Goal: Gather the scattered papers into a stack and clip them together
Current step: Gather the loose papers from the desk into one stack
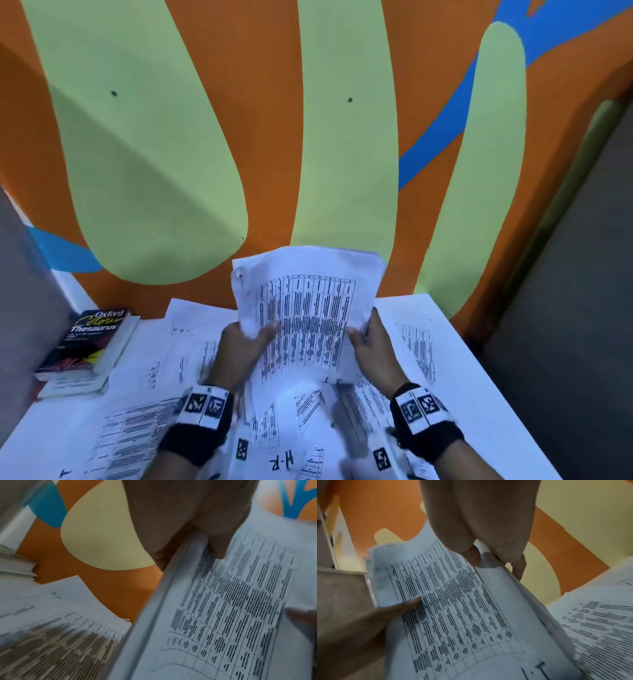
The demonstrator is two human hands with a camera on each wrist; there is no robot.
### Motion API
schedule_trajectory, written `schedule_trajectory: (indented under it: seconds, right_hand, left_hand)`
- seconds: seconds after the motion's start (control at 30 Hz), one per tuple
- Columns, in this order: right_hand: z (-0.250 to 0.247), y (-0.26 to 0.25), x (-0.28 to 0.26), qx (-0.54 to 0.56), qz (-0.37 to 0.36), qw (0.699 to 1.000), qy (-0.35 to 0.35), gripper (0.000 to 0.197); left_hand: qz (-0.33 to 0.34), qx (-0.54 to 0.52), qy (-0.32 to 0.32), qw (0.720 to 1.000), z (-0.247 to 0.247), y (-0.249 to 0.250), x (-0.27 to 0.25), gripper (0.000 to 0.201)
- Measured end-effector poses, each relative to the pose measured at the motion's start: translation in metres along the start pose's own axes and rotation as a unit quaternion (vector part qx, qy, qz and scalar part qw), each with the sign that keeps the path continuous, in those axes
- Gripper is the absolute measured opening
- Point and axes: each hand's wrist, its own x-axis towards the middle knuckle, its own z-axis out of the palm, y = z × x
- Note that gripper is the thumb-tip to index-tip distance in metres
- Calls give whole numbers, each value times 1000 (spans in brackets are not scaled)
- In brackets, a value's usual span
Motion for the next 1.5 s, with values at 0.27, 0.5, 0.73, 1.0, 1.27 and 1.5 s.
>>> schedule_trajectory:
  seconds: [0.27, 0.5, 0.73, 1.0, 1.27, 1.5]
  right_hand:
    - [-34, 102, 15, -341, 312, 887, -1, 83]
    - [-51, 128, 27, -388, 358, 848, -45, 98]
    - [-69, 125, 25, -324, 232, 915, 58, 27]
    - [-122, 90, 39, -271, 101, 954, 82, 47]
    - [-144, 74, 23, -277, 96, 944, 152, 23]
    - [-194, 0, 33, -117, -22, 961, 248, 14]
  left_hand:
    - [69, 103, 162, 979, -45, 9, 13, 57]
    - [33, 94, 195, 976, -57, -20, 2, 58]
    - [22, 116, 223, 968, -68, -22, -7, 60]
    - [18, 105, 261, 959, -89, -27, -14, 61]
    - [23, 115, 265, 957, -92, -30, -19, 59]
    - [13, 116, 261, 958, -87, -21, -21, 62]
